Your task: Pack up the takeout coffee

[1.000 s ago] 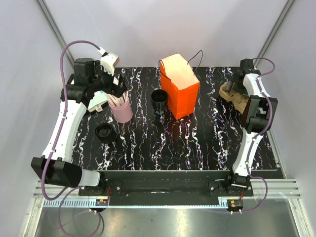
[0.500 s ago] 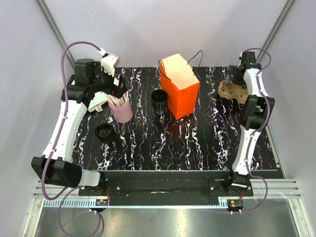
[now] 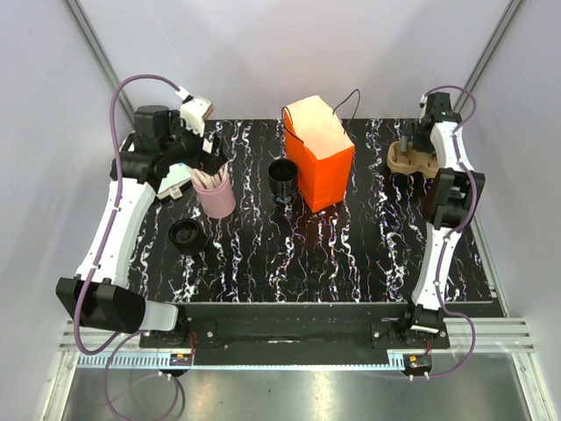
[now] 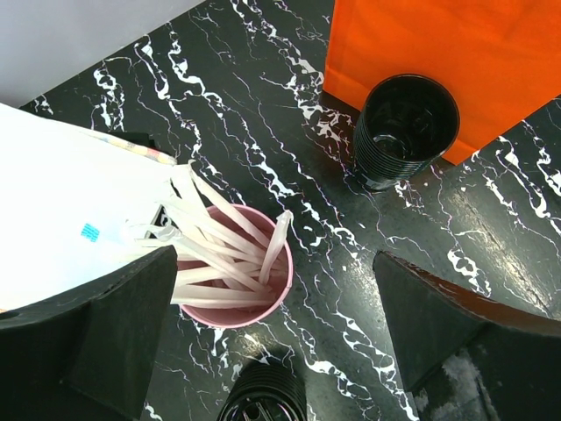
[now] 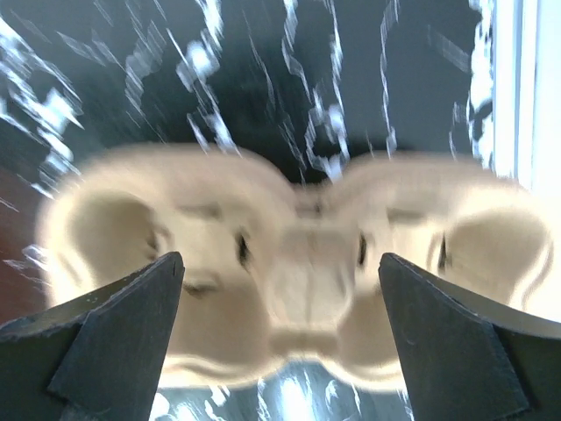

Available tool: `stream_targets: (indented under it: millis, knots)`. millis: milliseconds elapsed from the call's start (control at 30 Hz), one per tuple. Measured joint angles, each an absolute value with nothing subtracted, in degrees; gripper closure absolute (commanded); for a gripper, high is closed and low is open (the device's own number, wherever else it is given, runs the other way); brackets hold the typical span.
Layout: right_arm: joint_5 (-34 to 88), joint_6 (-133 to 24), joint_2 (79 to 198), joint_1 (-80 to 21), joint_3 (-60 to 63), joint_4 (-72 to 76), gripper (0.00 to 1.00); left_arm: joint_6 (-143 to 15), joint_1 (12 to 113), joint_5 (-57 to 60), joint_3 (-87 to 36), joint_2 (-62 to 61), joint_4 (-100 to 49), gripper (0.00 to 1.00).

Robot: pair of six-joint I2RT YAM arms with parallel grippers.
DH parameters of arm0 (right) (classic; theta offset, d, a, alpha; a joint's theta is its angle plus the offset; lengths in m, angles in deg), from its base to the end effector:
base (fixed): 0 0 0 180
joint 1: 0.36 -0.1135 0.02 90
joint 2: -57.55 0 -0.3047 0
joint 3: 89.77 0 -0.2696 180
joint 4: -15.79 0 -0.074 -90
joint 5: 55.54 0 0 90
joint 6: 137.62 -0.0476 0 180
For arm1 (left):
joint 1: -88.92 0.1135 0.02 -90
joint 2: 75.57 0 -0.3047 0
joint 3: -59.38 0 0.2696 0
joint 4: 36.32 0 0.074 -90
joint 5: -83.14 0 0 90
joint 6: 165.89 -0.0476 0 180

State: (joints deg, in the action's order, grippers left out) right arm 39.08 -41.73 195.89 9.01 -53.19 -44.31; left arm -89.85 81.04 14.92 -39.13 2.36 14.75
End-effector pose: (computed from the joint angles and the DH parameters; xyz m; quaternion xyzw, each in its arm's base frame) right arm 0.5774 -0.0992 0.2404 0.0410 0.9522 -0.0780 0.2925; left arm 0.3052 -0.0601 0.4463 0.2536 0.8193 -0.1379 0.4954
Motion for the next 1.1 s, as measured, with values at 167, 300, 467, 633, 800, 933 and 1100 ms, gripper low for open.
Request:
stream_targets:
  millis: [167,300,467,633,800,933,1100]
  knots:
    - [42.4,-41.05,190.1,9.03,-41.87,-42.46,0.09,-89.41,80.98,15.11,-38.97,2.34,14.05,0.01]
    - [43.6,-40.99,187.63,9.03,-39.6,-40.53,0.12,-89.15,80.63,15.22,-38.08,2.14,13.88,0.01]
    - [43.56,-41.53,187.24,9.03,-39.55,-37.38,0.19,-88.93,80.26,15.38,-37.42,2.12,13.53,0.01]
    - [43.36,-41.88,187.24,9.03,-39.49,-36.05,0.26,-88.91,79.89,15.42,-37.31,2.12,13.05,0.01]
    - [42.66,-41.86,187.24,9.03,-39.2,-35.07,0.3,-88.88,79.69,15.42,-37.31,2.12,12.87,0.01]
    - [42.36,-41.84,187.24,9.03,-38.72,-34.74,0.28,-88.84,79.54,15.4,-37.31,2.12,12.87,0.01]
    - [42.38,-41.82,187.24,9.03,-37.94,-34.22,0.28,-88.69,79.49,15.42,-37.31,2.12,12.87,0.01]
